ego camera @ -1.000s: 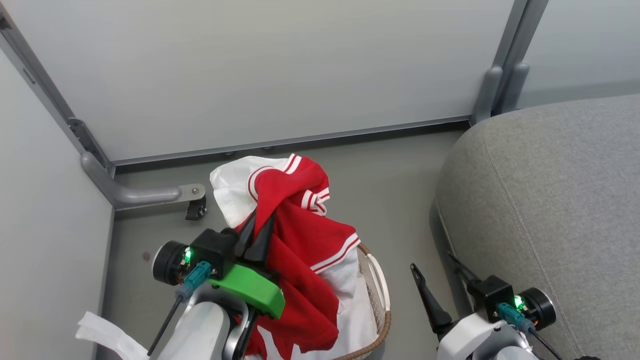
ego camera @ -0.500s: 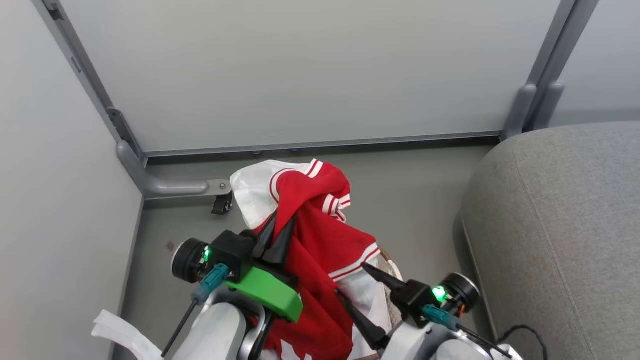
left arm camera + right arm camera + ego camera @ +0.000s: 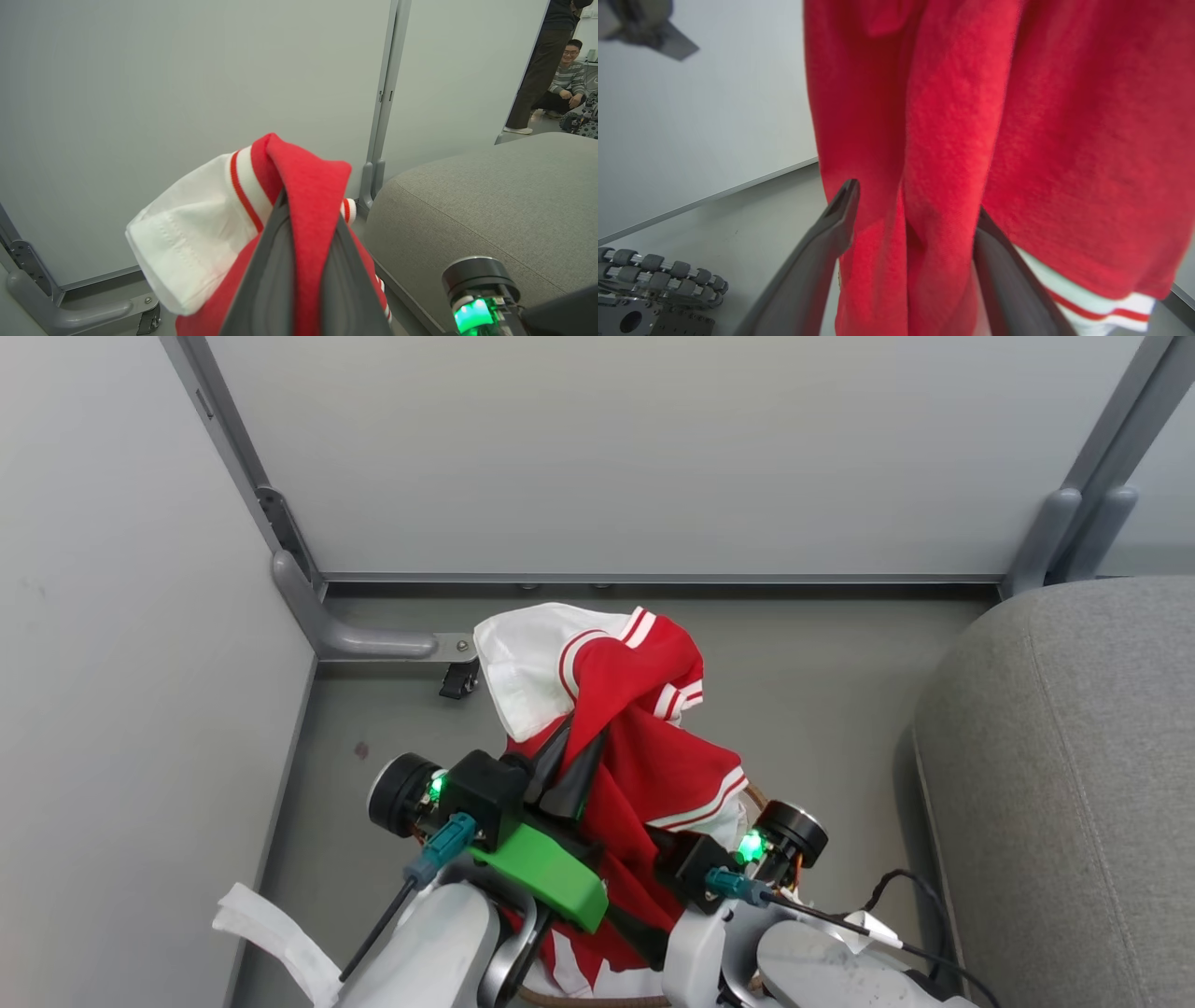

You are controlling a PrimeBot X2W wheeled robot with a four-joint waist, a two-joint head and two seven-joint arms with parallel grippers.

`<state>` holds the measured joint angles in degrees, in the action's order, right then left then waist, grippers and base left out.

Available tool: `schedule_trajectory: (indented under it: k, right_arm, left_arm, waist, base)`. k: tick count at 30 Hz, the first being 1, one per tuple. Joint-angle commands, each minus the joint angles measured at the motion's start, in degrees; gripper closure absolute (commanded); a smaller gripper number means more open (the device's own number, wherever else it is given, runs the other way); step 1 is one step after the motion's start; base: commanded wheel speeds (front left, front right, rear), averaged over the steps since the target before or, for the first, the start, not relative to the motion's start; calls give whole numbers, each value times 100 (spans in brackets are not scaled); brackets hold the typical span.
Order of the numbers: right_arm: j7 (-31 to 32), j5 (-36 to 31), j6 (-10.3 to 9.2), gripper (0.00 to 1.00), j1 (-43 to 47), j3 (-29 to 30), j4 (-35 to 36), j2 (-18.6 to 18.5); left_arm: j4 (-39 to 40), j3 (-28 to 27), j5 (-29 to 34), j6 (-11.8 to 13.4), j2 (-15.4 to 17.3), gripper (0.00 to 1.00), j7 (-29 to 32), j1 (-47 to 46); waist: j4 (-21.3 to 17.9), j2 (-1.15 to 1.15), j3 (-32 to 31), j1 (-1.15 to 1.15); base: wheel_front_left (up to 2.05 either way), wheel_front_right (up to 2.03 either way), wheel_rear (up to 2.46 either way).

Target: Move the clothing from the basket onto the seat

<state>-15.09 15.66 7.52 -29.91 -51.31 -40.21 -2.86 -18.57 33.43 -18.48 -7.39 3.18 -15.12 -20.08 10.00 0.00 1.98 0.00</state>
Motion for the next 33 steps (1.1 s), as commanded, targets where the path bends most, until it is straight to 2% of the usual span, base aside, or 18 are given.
schedule_trajectory:
  k: [1, 2, 5, 10, 11, 12, 13, 18, 24, 33]
  right_arm:
    - [-12, 133, -6, 96, -61, -132, -68, -24]
    - [-13, 240, -7, 100, -87, -102, -54, -24]
    - [-12, 334, -6, 100, -110, 92, 33, -16]
    - [-13, 59, -6, 100, 132, 554, 236, -17]
    - [-12, 7, -6, 100, 167, 635, 302, -16]
    - [-12, -41, -6, 100, 202, 703, 351, -18]
    - [-12, -101, -7, 100, 242, 775, 428, -18]
    - [-13, -344, -7, 100, 476, 1181, 780, -18]
    - [-13, -591, -7, 100, 836, 1616, 1346, -16]
    - [-12, -846, -6, 100, 1191, 2120, 2036, -16]
  left_arm:
    - [13, 29, -69, -17, 2, 100, -5, -108]
    - [11, 51, -86, -17, -2, 100, -5, -117]
    - [-15, 42, -120, -17, -9, 100, -5, -135]
    - [-52, -76, -82, -17, -5, 100, -5, -67]
    - [-63, -118, -74, -17, 1, 86, -5, -28]
    - [-65, -146, -61, -17, 5, 48, -5, 2]
    - [-78, -189, -57, -17, 11, 0, -5, 44]
    - [-136, -312, 7, -16, 44, 0, -3, 123]
    - [-241, -509, 41, -16, 95, 0, -3, 264]
    - [-184, -799, 166, -16, 147, 0, -2, 444]
  waist:
    - [103, 0, 44, 0]
    - [127, 0, 51, 0]
    - [164, 0, 68, 0]
    - [122, 0, 86, 0]
    - [98, 0, 87, 0]
    - [75, 0, 86, 0]
    - [37, 0, 87, 0]
    - [-145, 0, 91, 0]
    - [-704, 0, 84, 0]
    - [-2095, 0, 253, 0]
  base:
    - [0, 0, 0]
    - [0, 0, 0]
    - [0, 0, 0]
    - [0, 0, 0]
    - [0, 0, 0]
    - [0, 0, 0]
    - [0, 0, 0]
    - [0, 0, 0]
    - [0, 0, 0]
    - [0, 0, 0]
